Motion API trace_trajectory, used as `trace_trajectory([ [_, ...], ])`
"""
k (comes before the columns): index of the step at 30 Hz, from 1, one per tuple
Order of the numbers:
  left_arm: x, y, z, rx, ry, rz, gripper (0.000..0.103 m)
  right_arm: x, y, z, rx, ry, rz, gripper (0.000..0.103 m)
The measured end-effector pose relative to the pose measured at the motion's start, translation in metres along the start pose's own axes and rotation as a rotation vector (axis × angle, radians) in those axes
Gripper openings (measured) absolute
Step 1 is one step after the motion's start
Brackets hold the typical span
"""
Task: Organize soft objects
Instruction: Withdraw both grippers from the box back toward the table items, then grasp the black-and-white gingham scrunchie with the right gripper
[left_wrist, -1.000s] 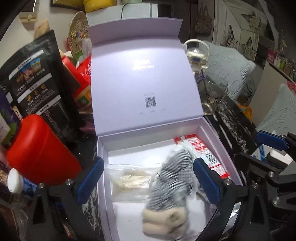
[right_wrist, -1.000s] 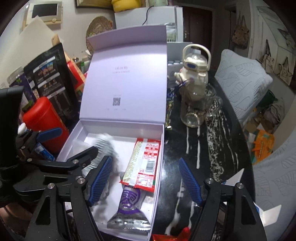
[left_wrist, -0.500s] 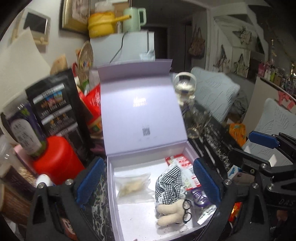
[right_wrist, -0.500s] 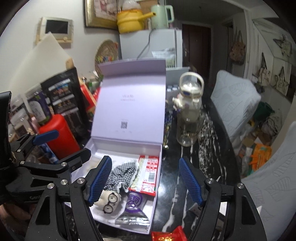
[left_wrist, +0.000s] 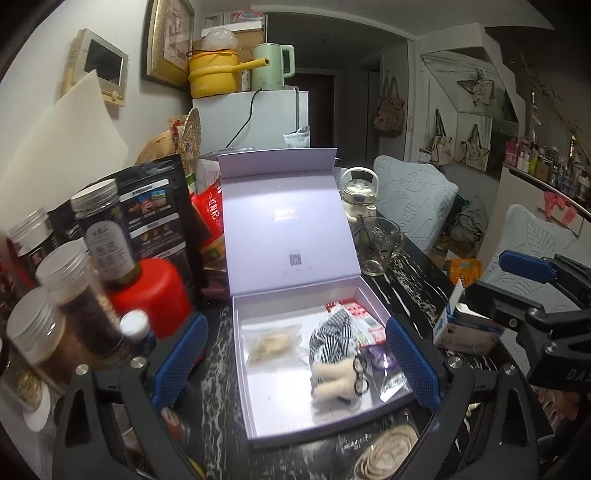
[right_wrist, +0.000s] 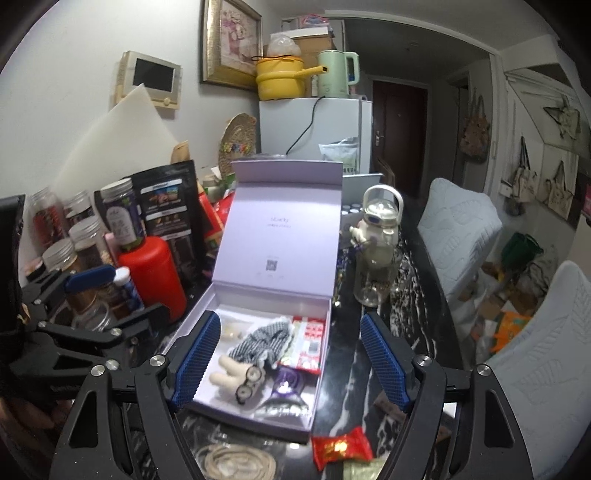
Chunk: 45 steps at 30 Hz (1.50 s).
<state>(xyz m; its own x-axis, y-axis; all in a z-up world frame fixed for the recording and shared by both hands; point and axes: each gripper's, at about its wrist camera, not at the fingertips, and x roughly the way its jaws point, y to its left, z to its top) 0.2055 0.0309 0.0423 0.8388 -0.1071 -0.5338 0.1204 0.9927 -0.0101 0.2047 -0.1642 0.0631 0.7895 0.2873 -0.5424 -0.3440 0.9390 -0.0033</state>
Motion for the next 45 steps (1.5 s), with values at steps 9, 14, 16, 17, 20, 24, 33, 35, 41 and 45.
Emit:
trace_trajectory([
  [9, -0.037, -0.005, -0.037, 0.019, 0.009, -0.049, 0.099, -0.031, 0.007, -0.040, 0.038, 0.011, 0.009, 0.080],
  [14, -0.047, -0.011, -0.059, 0.032, 0.024, -0.087, 0.099, -0.040, 0.013, -0.062, 0.041, 0.043, -0.007, 0.080],
  [16, -0.049, -0.012, -0.067, 0.030, 0.035, -0.103, 0.099, -0.045, 0.014, -0.072, 0.046, 0.051, -0.007, 0.080],
  [17, -0.049, -0.013, -0.069, 0.031, 0.040, -0.109, 0.099, -0.046, 0.014, -0.075, 0.050, 0.055, -0.006, 0.080],
  [20, -0.050, -0.014, -0.080, 0.033, 0.064, -0.124, 0.099, -0.050, 0.016, -0.088, 0.058, 0.067, 0.006, 0.080],
  [24, -0.052, -0.012, -0.092, 0.029, 0.082, -0.141, 0.099, -0.053, 0.018, -0.105, 0.061, 0.084, 0.015, 0.080],
  [33, -0.053, -0.005, -0.122, 0.029, 0.128, -0.147, 0.099, -0.040, 0.021, -0.149, 0.109, 0.165, 0.051, 0.080],
  [35, -0.053, -0.006, -0.131, 0.033, 0.141, -0.130, 0.099, -0.035, 0.020, -0.161, 0.132, 0.193, 0.075, 0.080],
  [41, -0.044, -0.011, -0.157, 0.030, 0.214, -0.143, 0.099, -0.020, 0.023, -0.189, 0.109, 0.262, 0.082, 0.080],
  [45, -0.036, -0.013, -0.174, 0.019, 0.261, -0.143, 0.099, -0.009, 0.031, -0.201, 0.062, 0.301, 0.080, 0.080],
])
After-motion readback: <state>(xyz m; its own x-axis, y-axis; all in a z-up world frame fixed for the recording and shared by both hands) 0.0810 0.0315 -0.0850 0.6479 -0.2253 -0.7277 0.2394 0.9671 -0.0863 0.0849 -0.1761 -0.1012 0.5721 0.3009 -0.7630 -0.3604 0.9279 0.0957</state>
